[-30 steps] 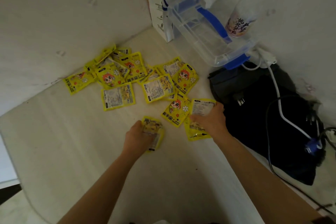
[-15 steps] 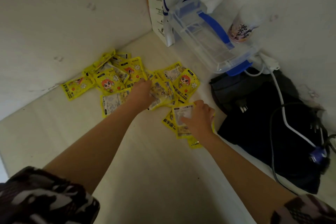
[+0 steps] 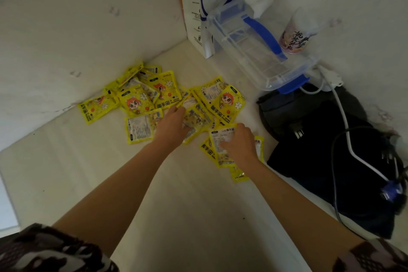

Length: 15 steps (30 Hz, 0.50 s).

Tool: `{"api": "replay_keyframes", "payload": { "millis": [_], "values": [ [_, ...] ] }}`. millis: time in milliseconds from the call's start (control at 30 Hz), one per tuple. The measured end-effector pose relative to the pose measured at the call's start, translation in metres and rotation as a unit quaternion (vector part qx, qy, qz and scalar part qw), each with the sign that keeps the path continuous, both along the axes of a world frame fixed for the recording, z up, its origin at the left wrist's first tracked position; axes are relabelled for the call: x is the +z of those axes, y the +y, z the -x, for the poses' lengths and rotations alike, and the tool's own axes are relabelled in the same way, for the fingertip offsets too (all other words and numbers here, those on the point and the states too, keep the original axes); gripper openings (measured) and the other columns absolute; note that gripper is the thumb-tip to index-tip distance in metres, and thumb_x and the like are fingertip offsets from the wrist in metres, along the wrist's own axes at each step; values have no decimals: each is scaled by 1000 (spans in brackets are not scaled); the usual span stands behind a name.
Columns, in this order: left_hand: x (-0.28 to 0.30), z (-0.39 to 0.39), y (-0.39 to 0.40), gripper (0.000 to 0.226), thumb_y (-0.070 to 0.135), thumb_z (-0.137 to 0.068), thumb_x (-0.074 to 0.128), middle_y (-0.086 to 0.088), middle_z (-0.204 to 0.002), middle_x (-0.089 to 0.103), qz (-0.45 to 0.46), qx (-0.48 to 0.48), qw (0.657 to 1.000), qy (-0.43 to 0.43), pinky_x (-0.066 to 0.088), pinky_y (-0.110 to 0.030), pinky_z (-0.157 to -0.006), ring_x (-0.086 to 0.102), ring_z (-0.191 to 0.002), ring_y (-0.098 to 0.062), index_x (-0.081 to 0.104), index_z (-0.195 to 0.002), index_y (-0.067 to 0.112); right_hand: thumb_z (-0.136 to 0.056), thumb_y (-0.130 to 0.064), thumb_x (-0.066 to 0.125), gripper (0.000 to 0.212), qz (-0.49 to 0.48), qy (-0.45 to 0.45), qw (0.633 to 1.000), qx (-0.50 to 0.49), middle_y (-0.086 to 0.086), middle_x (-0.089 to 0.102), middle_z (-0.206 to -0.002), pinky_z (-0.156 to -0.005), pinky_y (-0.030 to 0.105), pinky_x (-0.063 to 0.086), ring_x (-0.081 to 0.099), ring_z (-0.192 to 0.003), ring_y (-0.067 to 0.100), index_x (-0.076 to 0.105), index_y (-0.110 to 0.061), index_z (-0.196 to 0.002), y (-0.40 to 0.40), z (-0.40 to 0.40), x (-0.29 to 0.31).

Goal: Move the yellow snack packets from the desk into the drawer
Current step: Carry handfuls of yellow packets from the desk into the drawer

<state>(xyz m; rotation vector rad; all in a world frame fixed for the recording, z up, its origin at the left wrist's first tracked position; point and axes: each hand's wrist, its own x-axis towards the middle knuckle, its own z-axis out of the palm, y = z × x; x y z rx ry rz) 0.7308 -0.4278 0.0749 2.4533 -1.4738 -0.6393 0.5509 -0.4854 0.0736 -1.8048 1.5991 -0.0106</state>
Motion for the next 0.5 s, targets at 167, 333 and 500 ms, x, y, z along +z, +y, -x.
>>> {"api": "replay_keyframes", "payload": {
  "millis": [167, 333, 500],
  "values": [
    [11, 5, 22, 46, 14, -79, 74, -6, -105, 55, 65, 98, 986, 120, 40, -29, -62, 54, -87, -24, 45, -115, 10, -79, -16, 74, 33, -34, -79, 996, -22, 11, 61, -110, -76, 31, 46, 60, -98, 27, 55, -4, -103, -1, 8, 7],
    [17, 0, 43, 53, 12, -78, 74, -6, -104, 57, 57, 157, 974, 156, 44, -31, -73, 57, -92, -25, 50, -126, 11, -83, -16, 71, 30, -82, -131, 988, -28, 2, 61, -103, -76, 27, 46, 57, -91, 16, 54, -7, -106, -1, 28, 21],
    [18, -36, 59, 43, 15, -78, 74, -20, -117, 63, 24, 183, 977, 102, 43, -36, -90, 57, -112, -36, 62, -118, 5, -81, -12, 72, 31, -109, -107, 987, -46, 7, 65, -105, -86, 40, 54, 63, -98, 24, 57, -5, -107, -9, 59, 25]
  ]
}}
